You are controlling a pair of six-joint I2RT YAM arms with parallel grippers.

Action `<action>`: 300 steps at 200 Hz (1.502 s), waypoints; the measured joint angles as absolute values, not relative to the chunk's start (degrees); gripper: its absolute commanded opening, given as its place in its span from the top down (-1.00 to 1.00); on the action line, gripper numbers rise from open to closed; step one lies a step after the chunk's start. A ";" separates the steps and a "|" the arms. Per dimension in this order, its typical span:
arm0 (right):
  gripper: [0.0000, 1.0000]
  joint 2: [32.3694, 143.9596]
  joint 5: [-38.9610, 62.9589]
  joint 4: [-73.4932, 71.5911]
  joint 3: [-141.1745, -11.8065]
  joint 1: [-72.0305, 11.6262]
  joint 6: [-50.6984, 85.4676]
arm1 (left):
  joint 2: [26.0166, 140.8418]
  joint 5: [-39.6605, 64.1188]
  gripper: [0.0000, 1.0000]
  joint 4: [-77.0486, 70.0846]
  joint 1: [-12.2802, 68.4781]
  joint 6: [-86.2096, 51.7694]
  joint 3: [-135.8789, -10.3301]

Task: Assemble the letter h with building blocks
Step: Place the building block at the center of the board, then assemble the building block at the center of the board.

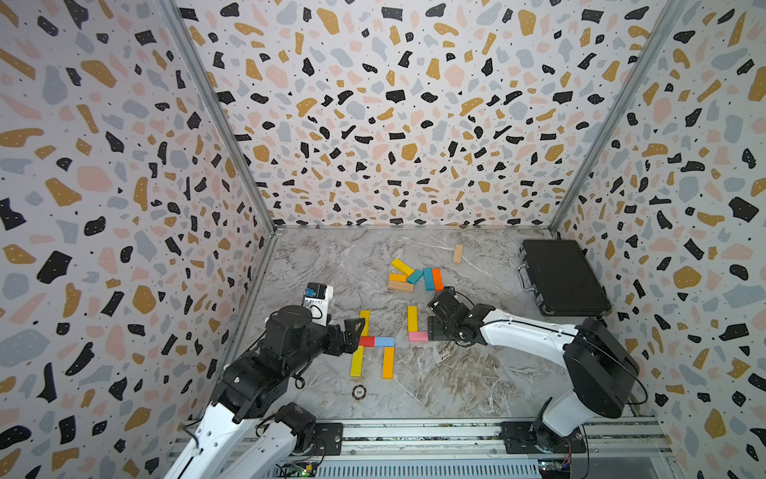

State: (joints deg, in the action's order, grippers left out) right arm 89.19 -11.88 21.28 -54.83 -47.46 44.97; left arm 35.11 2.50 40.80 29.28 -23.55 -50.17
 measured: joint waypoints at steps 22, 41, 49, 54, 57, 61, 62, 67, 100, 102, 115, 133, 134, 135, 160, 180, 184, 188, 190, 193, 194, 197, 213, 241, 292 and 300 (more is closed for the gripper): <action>-0.70 85.93 -6.90 18.20 -52.47 -44.69 44.84 | 35.11 2.50 -0.98 40.82 29.28 -23.53 -50.17; -0.70 86.19 -2.46 16.34 -50.63 -41.36 44.80 | 35.11 2.50 -0.98 40.80 29.28 -23.53 -50.17; -0.70 86.50 -1.15 16.03 -50.02 -40.25 44.80 | 35.11 2.50 -0.98 40.80 29.28 -23.53 -50.17; -0.70 86.67 -0.56 15.79 -49.60 -39.79 44.82 | 35.11 2.50 -0.98 40.80 29.28 -23.53 -50.17; -0.70 86.74 -0.21 15.75 -49.39 -39.59 44.84 | 35.11 2.50 -0.98 40.82 29.28 -23.53 -50.17; -0.70 86.76 0.30 15.73 -49.10 -39.46 44.88 | 35.11 2.50 -0.97 40.80 29.28 -23.53 -50.17; -0.70 86.78 0.38 15.70 -49.06 -39.44 44.88 | 35.11 2.50 -0.97 40.82 29.28 -23.53 -50.17; -0.70 86.83 0.84 15.64 -48.75 -39.42 44.93 | 35.11 2.50 -0.98 40.80 29.28 -23.53 -50.17; -0.68 87.64 3.68 14.35 -47.99 -39.46 44.99 | 35.11 2.50 -0.98 40.82 29.28 -23.53 -50.17; -0.68 87.77 3.84 14.26 -47.99 -39.48 45.01 | 35.11 2.50 -0.98 40.80 29.28 -23.53 -50.17; -0.68 88.71 4.51 13.63 -47.99 -39.48 44.97 | 35.11 2.50 -0.97 40.80 29.28 -23.53 -50.17; -0.67 90.32 4.99 13.26 -47.99 -39.48 44.93 | 35.11 2.50 -0.98 40.82 29.26 -23.53 -50.17; -0.67 90.48 4.97 13.26 -47.99 -39.48 44.91 | 35.11 2.50 -0.97 40.80 29.26 -23.53 -50.17; -0.67 90.54 4.99 13.26 -47.99 -39.48 44.91 | 35.11 2.50 -0.97 40.80 29.26 -23.53 -50.17; -0.66 91.31 5.26 12.78 -48.12 -39.48 44.62 | 35.11 2.50 -0.98 40.82 29.26 -23.53 -50.17; -0.66 91.48 5.58 12.60 -48.14 -39.48 44.38 | 35.11 2.50 -0.98 40.82 29.26 -23.53 -50.17; -0.66 91.53 5.65 12.56 -48.14 -39.48 44.31 | 35.11 2.50 -0.98 40.80 29.26 -23.53 -50.17; -0.66 91.55 5.72 12.51 -48.16 -39.48 44.27 | 35.11 2.50 -0.97 40.80 29.26 -23.53 -50.17; -0.66 91.57 5.76 12.45 -48.16 -39.48 44.23 | 35.11 2.50 -0.97 40.82 29.26 -23.53 -50.17; -0.66 91.57 5.80 12.40 -48.16 -39.48 44.10 | 35.11 2.50 -0.97 40.80 29.26 -23.53 -50.17; -0.66 91.59 5.82 12.38 -48.16 -39.48 44.07 | 35.14 2.50 -0.98 40.80 29.26 -23.53 -50.17; -0.66 91.61 5.87 12.34 -48.16 -39.48 44.03 | 35.14 2.50 -0.97 40.80 29.26 -23.53 -50.17; -0.65 91.68 6.20 12.25 -48.18 -39.48 43.64 | 35.16 2.50 -0.98 40.80 29.26 -23.53 -50.17; -0.64 91.70 6.94 11.94 -48.18 -39.51 43.42 | 35.42 2.50 -0.97 40.80 29.23 -23.53 -50.17; -0.63 91.72 7.94 11.90 -48.18 -39.90 43.20 | 35.55 2.50 -0.98 40.80 28.93 -23.53 -50.17; -0.63 91.77 7.99 11.84 -48.18 -40.03 43.18 | 35.55 2.52 -0.98 40.80 28.93 -23.53 -50.17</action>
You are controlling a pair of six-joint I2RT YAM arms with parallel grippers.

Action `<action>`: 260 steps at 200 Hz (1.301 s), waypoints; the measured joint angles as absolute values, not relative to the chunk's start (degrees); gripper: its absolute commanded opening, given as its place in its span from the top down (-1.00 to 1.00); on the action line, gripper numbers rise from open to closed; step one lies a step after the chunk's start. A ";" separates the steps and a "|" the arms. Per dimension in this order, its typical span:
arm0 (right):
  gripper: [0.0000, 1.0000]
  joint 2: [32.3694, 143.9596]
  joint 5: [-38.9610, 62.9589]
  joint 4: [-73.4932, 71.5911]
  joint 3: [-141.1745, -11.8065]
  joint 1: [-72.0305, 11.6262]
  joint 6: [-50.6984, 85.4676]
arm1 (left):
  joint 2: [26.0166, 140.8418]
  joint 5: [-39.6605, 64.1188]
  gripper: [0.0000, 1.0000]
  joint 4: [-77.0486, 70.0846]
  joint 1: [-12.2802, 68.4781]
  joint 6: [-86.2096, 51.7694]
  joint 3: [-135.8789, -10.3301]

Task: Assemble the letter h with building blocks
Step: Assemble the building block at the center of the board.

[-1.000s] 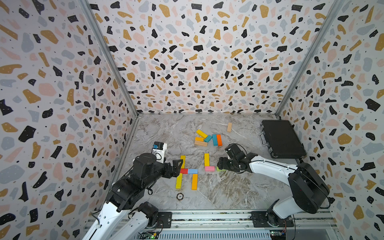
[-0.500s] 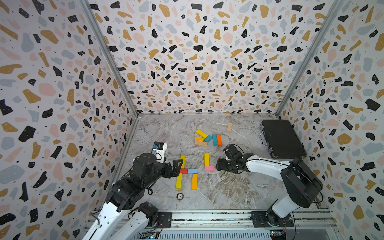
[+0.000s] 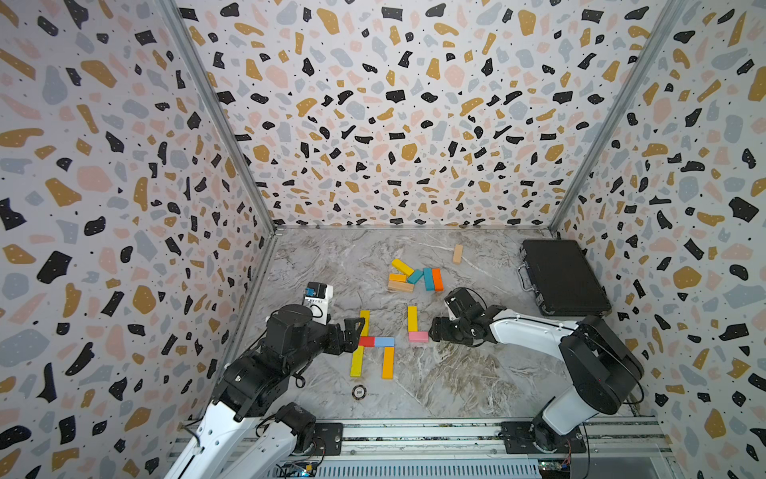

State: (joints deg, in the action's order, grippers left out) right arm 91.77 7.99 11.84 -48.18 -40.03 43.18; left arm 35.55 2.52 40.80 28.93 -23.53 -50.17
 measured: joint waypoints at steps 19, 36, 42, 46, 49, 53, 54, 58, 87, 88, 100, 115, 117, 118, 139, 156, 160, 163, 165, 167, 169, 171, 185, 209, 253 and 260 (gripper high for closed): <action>-0.62 91.83 8.16 11.62 -48.21 -40.27 43.07 | 35.55 2.52 -0.98 40.80 28.93 -23.53 -50.17; -0.62 91.94 8.19 11.51 -48.29 -40.47 43.05 | 35.55 2.52 -0.98 40.80 28.91 -23.53 -50.17; -0.62 91.96 8.19 11.49 -48.29 -40.53 43.03 | 35.55 2.52 -0.98 40.80 28.91 -23.53 -50.17; -0.62 91.98 8.19 11.49 -48.31 -40.58 43.03 | 35.55 2.52 -0.98 40.80 28.91 -23.53 -50.17; -0.62 91.98 8.21 11.51 -48.36 -40.62 43.03 | 35.55 2.52 -0.97 40.80 28.91 -23.53 -50.17; -0.62 92.01 8.21 11.51 -48.40 -40.64 43.03 | 35.55 2.52 -0.98 40.80 28.91 -23.53 -50.17; -0.62 92.03 8.21 11.51 -48.40 -40.64 43.03 | 35.55 2.52 -0.98 40.80 28.91 -23.53 -50.17; -0.62 92.07 8.21 11.51 -48.49 -40.69 43.03 | 35.55 2.52 -0.98 40.80 28.91 -23.53 -50.17; -0.62 92.55 8.34 11.49 -48.97 -40.91 42.96 | 35.55 2.52 -0.98 40.80 28.91 -23.53 -50.17; -0.62 92.58 8.34 11.49 -48.99 -40.91 42.96 | 35.55 2.52 -0.98 40.80 28.91 -23.53 -50.17; -0.62 92.64 8.38 11.49 -49.04 -40.91 42.83 | 35.55 2.52 -0.98 40.80 28.91 -23.53 -50.17; -0.62 92.64 8.38 11.49 -49.04 -40.91 42.81 | 35.55 2.52 -0.98 40.80 28.91 -23.53 -50.17; -0.62 92.64 8.38 11.49 -49.04 -40.93 42.81 | 35.55 2.52 -0.98 40.80 28.91 -23.53 -50.17; -0.62 92.64 8.38 11.49 -49.04 -40.93 42.81 | 35.55 2.52 -0.98 40.80 28.91 -23.53 -50.17; -0.62 92.64 8.36 11.49 -49.04 -40.95 42.85 | 35.55 2.52 -0.98 40.80 28.91 -23.53 -50.17; -0.62 92.64 8.36 11.40 -49.04 -40.99 43.11 | 35.55 2.52 -0.97 40.80 28.91 -23.53 -50.17; -0.62 92.64 8.36 11.38 -49.04 -41.01 43.24 | 35.55 2.55 -0.98 40.80 28.91 -23.53 -50.17; -0.62 92.64 8.36 11.33 -49.04 -41.06 43.31 | 35.55 2.52 -0.98 40.80 28.91 -23.53 -50.17; -0.62 92.64 8.36 11.29 -49.04 -41.08 43.33 | 35.55 2.52 -0.98 40.80 28.91 -23.53 -50.17; -0.62 92.64 8.36 11.27 -49.04 -41.12 43.44 | 35.55 2.52 -0.97 40.80 28.88 -23.53 -50.17; -0.62 92.64 8.36 11.25 -49.04 -41.15 43.53 | 35.55 2.55 -0.98 40.80 28.86 -23.53 -50.17; -0.62 92.64 8.34 11.22 -49.04 -41.19 43.53 | 35.55 2.55 -0.97 40.80 28.86 -23.53 -50.17; -0.62 92.64 8.36 11.03 -49.04 -41.50 43.79 | 35.55 2.52 -0.98 40.80 28.84 -23.53 -50.17; -0.62 92.64 8.34 10.79 -49.04 -41.85 44.03 | 35.55 2.55 -0.98 40.80 28.75 -23.53 -50.17; -0.68 92.62 6.35 11.16 -49.04 -41.91 44.16 | 35.55 2.55 -0.98 40.80 28.64 -23.53 -50.17; -0.68 92.55 5.50 11.60 -49.15 -41.91 44.16 | 35.57 2.55 -0.98 40.80 28.64 -23.53 -50.17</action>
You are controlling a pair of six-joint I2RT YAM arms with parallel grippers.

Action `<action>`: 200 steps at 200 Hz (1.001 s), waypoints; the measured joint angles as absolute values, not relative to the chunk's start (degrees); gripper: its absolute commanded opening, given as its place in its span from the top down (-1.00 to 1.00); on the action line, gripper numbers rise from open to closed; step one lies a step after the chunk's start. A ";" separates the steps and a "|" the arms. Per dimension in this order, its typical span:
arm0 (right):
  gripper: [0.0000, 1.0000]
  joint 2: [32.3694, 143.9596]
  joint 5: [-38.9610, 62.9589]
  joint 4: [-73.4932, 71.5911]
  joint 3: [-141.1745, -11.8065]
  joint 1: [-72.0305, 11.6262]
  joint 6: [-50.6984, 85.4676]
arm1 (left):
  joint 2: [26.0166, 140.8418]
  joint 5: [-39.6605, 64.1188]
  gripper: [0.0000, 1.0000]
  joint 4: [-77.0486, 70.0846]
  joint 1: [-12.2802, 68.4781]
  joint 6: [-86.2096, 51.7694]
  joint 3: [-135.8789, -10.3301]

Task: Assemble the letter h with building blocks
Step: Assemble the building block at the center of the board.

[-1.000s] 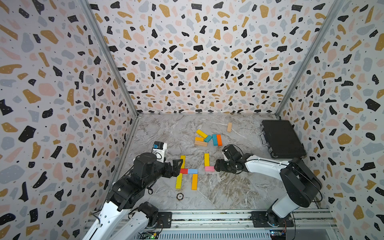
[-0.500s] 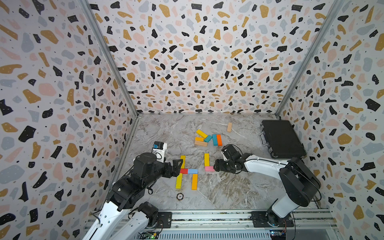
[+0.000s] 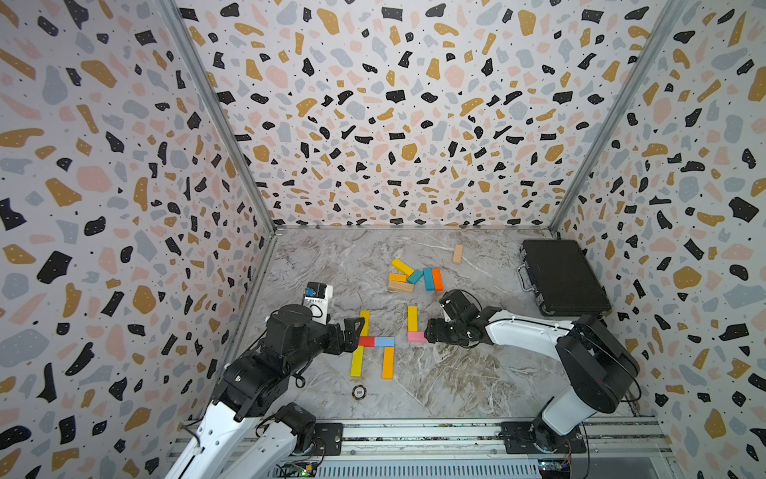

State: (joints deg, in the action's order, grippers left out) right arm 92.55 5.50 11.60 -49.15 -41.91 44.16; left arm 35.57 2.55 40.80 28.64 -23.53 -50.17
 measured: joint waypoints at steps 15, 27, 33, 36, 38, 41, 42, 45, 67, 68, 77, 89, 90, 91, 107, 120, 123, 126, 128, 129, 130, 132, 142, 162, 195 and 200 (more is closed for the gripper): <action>-0.69 91.92 3.36 12.97 -49.50 -41.89 44.12 | 35.75 2.55 -0.97 40.80 28.64 -23.53 -50.17; -0.68 90.45 1.65 14.00 -49.69 -41.78 43.92 | 35.92 2.52 -0.98 40.80 28.64 -23.53 -50.17; -0.67 89.12 0.75 14.59 -49.71 -41.67 43.79 | 36.05 2.52 -0.98 40.80 28.64 -23.53 -50.17; -0.67 88.27 0.38 14.96 -49.71 -41.56 43.64 | 36.14 2.52 -0.98 40.77 28.64 -23.53 -50.17; -0.66 87.92 0.25 15.07 -49.71 -41.52 43.62 | 36.18 2.55 -0.98 40.77 28.64 -23.53 -50.17; -0.66 86.98 -0.14 15.42 -49.71 -41.41 43.44 | 36.29 2.55 -0.97 40.75 28.64 -23.53 -50.17; -0.66 86.74 -0.21 15.46 -49.71 -41.36 43.40 | 36.34 2.55 -0.98 40.75 28.64 -23.53 -50.17; -0.66 85.84 -0.51 15.70 -49.71 -41.25 43.22 | 36.45 2.55 -0.98 40.75 28.64 -23.53 -50.17; -0.64 79.40 -1.96 16.82 -49.71 -40.49 41.43 | 37.85 3.01 -0.97 40.21 28.64 -23.55 -50.00; -0.64 79.22 -2.00 16.86 -49.71 -40.47 41.36 | 37.91 3.07 -0.98 40.16 28.64 -23.57 -49.98; -0.64 77.03 -2.68 17.43 -49.69 -40.27 40.62 | 39.05 3.86 -0.99 39.46 28.64 -23.68 -49.74; -0.63 75.00 -3.46 17.78 -49.58 -40.16 39.99 | 40.84 4.93 -0.91 38.09 28.64 -24.18 -49.30; -0.63 74.87 -3.49 17.78 -49.56 -40.14 39.94 | 41.17 5.15 -0.90 37.93 28.64 -24.40 -49.23; -0.63 74.65 -3.51 17.78 -49.52 -40.12 39.88 | 41.30 5.21 -0.90 37.87 28.64 -24.51 -49.21; -0.63 72.58 -4.01 17.52 -48.12 -40.14 39.35 | 45.52 7.09 -0.87 35.83 28.64 -26.33 -49.08; -0.63 71.22 -4.10 17.43 -46.24 -40.14 39.11 | 49.65 8.47 -0.87 33.30 28.64 -28.05 -49.08; -0.63 70.91 -4.10 17.50 -45.71 -40.12 39.03 | 50.98 8.75 -0.86 32.47 28.64 -28.75 -49.08; -0.62 70.74 -4.10 17.47 -45.28 -40.14 38.96 | 52.10 8.97 -0.86 31.83 28.64 -29.08 -49.08; -0.63 70.61 -4.10 17.47 -44.99 -40.14 38.94 | 52.82 9.13 -0.85 31.35 28.64 -29.47 -49.08; -0.63 70.57 -4.10 17.50 -44.88 -40.14 38.94 | 53.10 9.17 -0.85 31.16 28.64 -29.56 -49.08; -0.63 70.52 -4.10 17.50 -44.80 -40.14 38.94 | 53.74 9.23 -0.84 30.76 28.64 -29.69 -49.08; -0.63 70.39 -4.10 17.52 -44.51 -40.14 38.89 | 54.61 9.41 -0.83 30.35 28.64 -29.91 -49.08; -0.63 70.00 -4.05 17.52 -43.18 -40.14 38.70 | 58.57 9.85 -0.82 27.97 28.69 -30.94 -49.19; -0.63 69.38 -3.44 17.58 -41.47 -40.12 38.26 | 67.83 9.93 -0.79 24.69 29.12 -31.88 -50.81; -0.63 67.70 -2.76 17.39 -39.18 -39.92 37.63 | 83.18 9.43 -0.73 20.03 29.78 -32.38 -56.88; -0.63 67.35 -2.66 17.32 -38.76 -39.83 37.50 | 85.21 9.26 -0.73 19.75 29.87 -32.36 -58.08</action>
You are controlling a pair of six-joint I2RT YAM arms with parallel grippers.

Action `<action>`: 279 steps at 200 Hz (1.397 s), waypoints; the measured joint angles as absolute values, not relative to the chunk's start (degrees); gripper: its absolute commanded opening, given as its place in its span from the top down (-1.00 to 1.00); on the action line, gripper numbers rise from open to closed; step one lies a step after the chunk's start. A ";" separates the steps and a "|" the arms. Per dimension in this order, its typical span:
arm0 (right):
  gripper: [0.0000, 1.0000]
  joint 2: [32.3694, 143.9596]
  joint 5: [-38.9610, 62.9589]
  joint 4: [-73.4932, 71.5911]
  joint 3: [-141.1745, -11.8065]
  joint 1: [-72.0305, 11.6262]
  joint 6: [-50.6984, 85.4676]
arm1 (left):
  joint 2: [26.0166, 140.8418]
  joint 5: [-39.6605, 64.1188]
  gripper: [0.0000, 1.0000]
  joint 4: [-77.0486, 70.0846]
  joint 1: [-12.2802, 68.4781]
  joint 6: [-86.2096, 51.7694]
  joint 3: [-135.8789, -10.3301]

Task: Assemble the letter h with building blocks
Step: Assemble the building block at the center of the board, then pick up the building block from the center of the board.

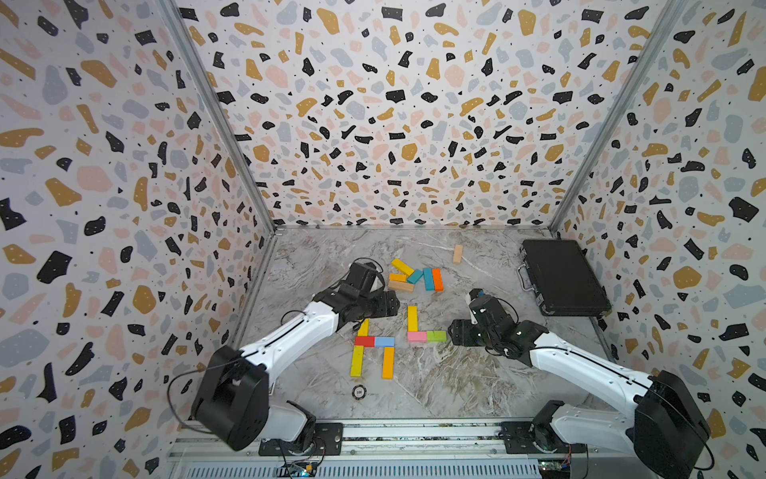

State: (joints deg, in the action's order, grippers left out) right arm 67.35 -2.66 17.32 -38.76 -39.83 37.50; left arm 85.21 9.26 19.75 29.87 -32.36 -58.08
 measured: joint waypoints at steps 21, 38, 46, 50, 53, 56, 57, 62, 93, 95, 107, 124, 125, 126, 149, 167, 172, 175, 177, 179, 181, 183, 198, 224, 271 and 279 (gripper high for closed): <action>-0.63 65.52 -2.55 17.02 -36.71 -39.66 37.19 | 92.82 8.25 -0.73 18.33 30.30 -32.10 -63.55; -0.63 64.27 -2.55 16.40 -34.85 -39.42 37.17 | 99.07 6.37 -0.74 18.48 30.57 -30.70 -69.87; -0.63 63.99 -2.50 16.29 -34.17 -39.31 37.17 | 102.04 5.41 -0.71 19.00 30.48 -30.17 -73.49; -0.63 63.92 -2.42 16.25 -33.87 -39.27 37.19 | 103.39 5.19 -0.70 19.18 30.46 -29.93 -75.07; -0.63 63.90 -2.31 16.19 -33.67 -39.24 37.17 | 104.62 5.06 -0.71 19.25 30.41 -29.74 -76.53; -0.63 63.90 -2.28 16.19 -33.52 -39.24 37.19 | 105.62 4.91 -0.71 19.20 30.33 -29.56 -77.62; -0.62 63.90 -2.28 16.16 -33.47 -39.24 37.19 | 105.89 4.82 -0.70 19.20 30.28 -29.56 -77.89; -0.63 63.90 -2.11 16.05 -33.21 -39.20 37.19 | 107.39 4.67 -0.70 19.20 30.11 -29.41 -79.61; -0.63 63.92 -1.83 14.98 -32.36 -39.09 37.19 | 115.72 2.68 -0.69 19.99 27.57 -29.26 -88.25; -0.63 63.92 -1.80 14.90 -32.32 -39.09 37.19 | 116.22 2.50 -0.69 20.10 27.40 -29.26 -88.75; -0.63 64.12 -1.58 14.55 -32.27 -39.00 37.19 | 119.42 1.83 -0.69 20.97 26.48 -29.30 -92.27; -0.63 64.73 -1.06 13.93 -32.27 -38.94 37.17 | 123.44 0.99 -0.68 21.56 25.39 -29.36 -96.29; -0.63 64.77 -1.04 13.91 -32.27 -38.96 37.19 | 123.57 0.97 -0.68 21.61 25.34 -29.36 -96.44; -0.63 64.84 -1.02 13.89 -32.27 -38.94 37.17 | 123.83 0.95 -0.68 21.65 25.26 -29.36 -96.68; -0.63 65.67 -0.60 13.26 -32.27 -38.87 37.17 | 128.11 0.95 -0.66 22.44 24.40 -29.39 -100.75; -0.63 66.08 -0.23 13.15 -32.27 -38.72 37.08 | 130.89 1.15 -0.66 22.83 24.45 -29.41 -103.50; -0.62 66.22 -0.19 13.08 -32.27 -38.68 37.06 | 131.55 1.23 -0.66 22.87 24.47 -29.41 -104.20; -0.62 66.30 -0.14 13.02 -32.27 -38.65 37.06 | 131.79 1.30 -0.65 22.90 24.49 -29.41 -104.53; -0.62 66.35 -0.14 12.97 -32.27 -38.63 37.04 | 132.07 1.39 -0.64 22.92 24.49 -29.41 -104.81; -0.63 66.41 -0.14 12.91 -32.27 -38.61 37.04 | 132.31 1.45 -0.64 23.00 24.49 -29.41 -105.08; -0.63 66.48 -0.12 12.84 -32.27 -38.61 37.04 | 132.49 1.48 -0.63 23.03 24.49 -29.41 -105.32; -0.63 66.54 -0.12 12.80 -32.27 -38.59 37.04 | 132.66 1.56 -0.62 23.03 24.49 -29.41 -105.56; -0.63 67.09 0.05 12.40 -32.27 -38.46 37.01 | 134.17 2.13 -0.56 23.77 24.51 -29.54 -107.79; -0.62 68.12 0.40 11.68 -32.23 -38.26 37.01 | 136.77 2.44 -0.48 25.39 24.60 -29.39 -112.09; -0.63 69.12 0.69 11.05 -31.57 -37.87 37.01 | 141.18 2.04 -0.27 28.71 25.50 -27.57 -118.21; -0.63 69.12 0.73 10.92 -31.51 -37.80 37.01 | 141.58 1.85 -0.27 29.54 25.89 -27.16 -119.11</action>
